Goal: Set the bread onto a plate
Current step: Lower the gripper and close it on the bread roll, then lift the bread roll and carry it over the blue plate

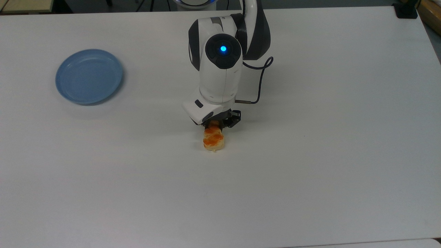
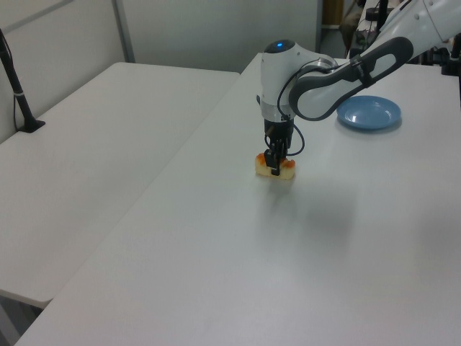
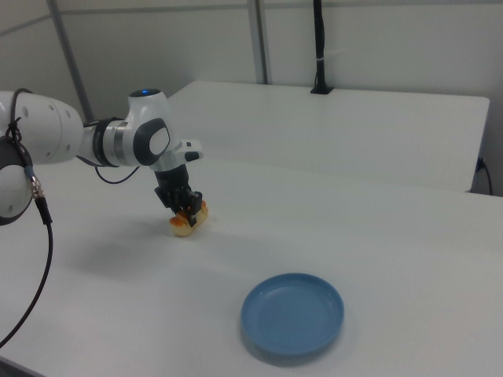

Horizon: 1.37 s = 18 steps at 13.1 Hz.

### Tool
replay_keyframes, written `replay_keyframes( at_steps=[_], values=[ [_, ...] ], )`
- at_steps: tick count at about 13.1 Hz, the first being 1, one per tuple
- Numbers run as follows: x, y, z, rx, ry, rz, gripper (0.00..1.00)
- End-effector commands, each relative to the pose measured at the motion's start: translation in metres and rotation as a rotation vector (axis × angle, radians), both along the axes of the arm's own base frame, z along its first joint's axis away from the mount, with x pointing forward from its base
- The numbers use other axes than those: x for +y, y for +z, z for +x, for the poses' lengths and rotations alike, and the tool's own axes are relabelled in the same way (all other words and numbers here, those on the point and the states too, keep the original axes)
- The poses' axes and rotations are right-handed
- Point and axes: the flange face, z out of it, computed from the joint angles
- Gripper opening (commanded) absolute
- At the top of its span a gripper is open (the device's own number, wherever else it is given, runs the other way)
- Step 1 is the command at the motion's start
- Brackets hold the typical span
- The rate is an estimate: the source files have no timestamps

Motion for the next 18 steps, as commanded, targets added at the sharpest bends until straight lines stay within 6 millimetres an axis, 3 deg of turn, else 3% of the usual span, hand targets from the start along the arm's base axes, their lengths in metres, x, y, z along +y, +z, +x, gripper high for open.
replay_keyframes(
  at_steps=[1, 3, 5, 7, 9, 11, 15, 18],
  values=[
    [-0.008, 0.026, 0.004, -0.043, -0.011, -0.017, 0.28],
    [-0.032, 0.060, 0.001, -0.061, -0.006, -0.031, 0.28],
    [-0.077, 0.072, -0.007, 0.003, 0.022, -0.055, 0.28],
    [-0.146, 0.081, -0.018, 0.056, 0.020, -0.075, 0.28],
    [-0.184, 0.077, -0.032, 0.084, 0.032, -0.083, 0.28],
    [-0.243, 0.064, -0.060, 0.132, 0.027, -0.071, 0.28],
    [-0.322, 0.049, -0.096, 0.176, 0.026, -0.052, 0.28],
    [-0.347, 0.031, -0.111, 0.138, -0.003, -0.053, 0.30]
  ],
)
